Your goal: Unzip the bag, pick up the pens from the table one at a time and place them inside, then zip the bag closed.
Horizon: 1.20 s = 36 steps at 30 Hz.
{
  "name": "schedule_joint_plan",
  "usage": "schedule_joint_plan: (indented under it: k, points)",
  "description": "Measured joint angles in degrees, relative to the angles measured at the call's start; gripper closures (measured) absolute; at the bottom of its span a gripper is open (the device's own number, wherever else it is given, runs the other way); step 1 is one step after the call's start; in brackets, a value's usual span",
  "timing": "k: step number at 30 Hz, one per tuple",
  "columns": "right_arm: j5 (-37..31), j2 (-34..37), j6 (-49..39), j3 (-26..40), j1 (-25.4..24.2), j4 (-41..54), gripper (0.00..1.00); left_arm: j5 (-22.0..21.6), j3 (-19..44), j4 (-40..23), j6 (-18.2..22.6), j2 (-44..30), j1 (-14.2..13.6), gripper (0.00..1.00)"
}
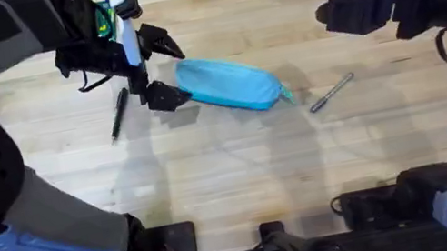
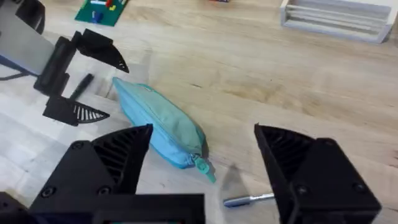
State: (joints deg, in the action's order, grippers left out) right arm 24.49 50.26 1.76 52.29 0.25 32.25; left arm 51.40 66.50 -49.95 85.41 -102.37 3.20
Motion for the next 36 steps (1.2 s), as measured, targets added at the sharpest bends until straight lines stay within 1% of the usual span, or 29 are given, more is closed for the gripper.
schedule_joint_plan:
  k: [3, 10, 23, 24, 25, 26, 28, 29, 30, 36]
  points:
    - [0.0, 0.0, 0.0, 0.0, 0.0, 0.0, 0.005, 0.4, 0.0, 0.0, 0.1, 0.0, 0.0, 0.01]
    - [0.0, 0.0, 0.0, 0.0, 0.0, 0.0, 0.004, 3.2, 0.0, 0.0, 0.1, 0.0, 0.0, 0.01]
    - [0.0, 0.0, 0.0, 0.0, 0.0, 0.0, 0.005, 4.3, 0.0, 0.0, 0.1, 0.0, 0.0, 0.008]
    - [0.0, 0.0, 0.0, 0.0, 0.0, 0.0, 0.005, 4.4, 0.0, 0.1, 0.0, 0.0, 0.0, 0.067]
    - [0.0, 0.0, 0.0, 0.0, 0.0, 0.0, 0.004, 4.4, 0.0, 0.3, 0.0, 0.0, 0.0, 0.238]
    - [0.0, 0.0, 0.0, 0.0, 0.0, 0.0, 0.004, 4.4, 0.0, 0.4, 0.0, 0.0, 0.0, 0.371]
    - [0.0, 0.0, 0.0, 0.0, 0.0, 0.0, 0.004, 4.5, 0.0, 0.6, 0.1, 0.0, 0.0, 0.715]
    - [0.0, 0.0, 0.0, 0.0, 0.0, 0.0, 0.005, 4.4, 0.0, 0.7, 0.1, 0.0, 0.1, 0.852]
    - [0.0, 0.0, 0.0, 0.0, 0.0, 0.0, 0.004, 4.4, 0.0, 0.6, 0.3, 0.0, 0.1, 0.954]
    - [0.0, 0.0, 0.0, 0.0, 0.0, 0.2, 0.004, 4.4, 0.0, 0.6, 0.3, 0.0, 0.1, 0.956]
